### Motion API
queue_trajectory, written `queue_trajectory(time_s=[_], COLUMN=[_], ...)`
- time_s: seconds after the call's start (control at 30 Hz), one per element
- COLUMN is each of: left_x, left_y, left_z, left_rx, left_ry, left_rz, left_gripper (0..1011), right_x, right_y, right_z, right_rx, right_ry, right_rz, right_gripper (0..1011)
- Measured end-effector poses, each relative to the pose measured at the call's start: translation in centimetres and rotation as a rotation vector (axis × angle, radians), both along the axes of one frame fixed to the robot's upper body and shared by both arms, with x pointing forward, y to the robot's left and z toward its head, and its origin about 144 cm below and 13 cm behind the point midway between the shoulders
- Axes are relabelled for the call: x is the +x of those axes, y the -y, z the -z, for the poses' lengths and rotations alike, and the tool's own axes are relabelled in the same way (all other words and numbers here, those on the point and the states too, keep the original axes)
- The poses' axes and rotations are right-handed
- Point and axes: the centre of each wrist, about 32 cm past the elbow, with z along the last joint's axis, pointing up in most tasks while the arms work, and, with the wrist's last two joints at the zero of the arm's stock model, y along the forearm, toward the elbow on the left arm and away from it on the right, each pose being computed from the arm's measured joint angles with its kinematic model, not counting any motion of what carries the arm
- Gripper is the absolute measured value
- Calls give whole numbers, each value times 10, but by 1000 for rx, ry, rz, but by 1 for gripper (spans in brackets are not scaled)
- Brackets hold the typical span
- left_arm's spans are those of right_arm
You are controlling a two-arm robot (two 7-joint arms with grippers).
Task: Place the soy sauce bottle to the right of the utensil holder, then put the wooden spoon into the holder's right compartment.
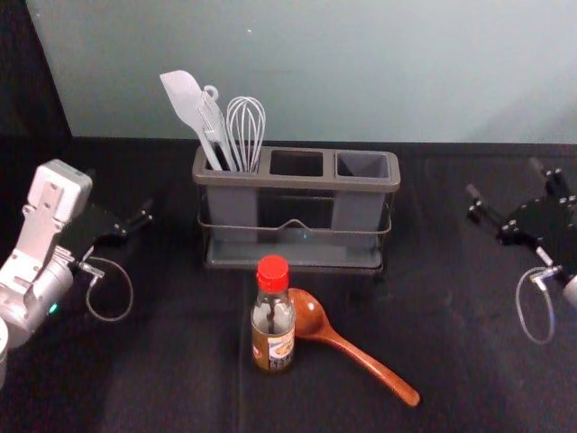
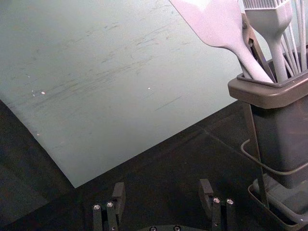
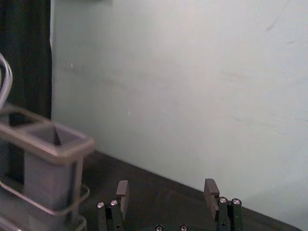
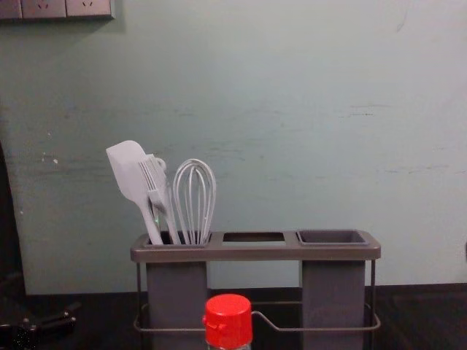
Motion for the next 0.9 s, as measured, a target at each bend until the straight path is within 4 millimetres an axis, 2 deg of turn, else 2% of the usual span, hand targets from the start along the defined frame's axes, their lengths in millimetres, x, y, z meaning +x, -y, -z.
queue_trajectory(time_s=[0.43, 0.63, 0.9], left_x=[0, 0, 0], left_y=[0, 0, 0], left_z=[0, 0, 0], left_rx=[0, 0, 0], left_ry=[0, 0, 0], left_rz=[0, 0, 0], left_gripper=[1005, 1005, 1005], right_x=[-30, -39, -48], right_y=[9, 1, -20], right_z=[-32, -38, -43], right_rx=[176, 180, 180], right_ry=[-5, -42, -103], right_rz=[-200, -345, -503], right_gripper=[1003, 1003, 1003])
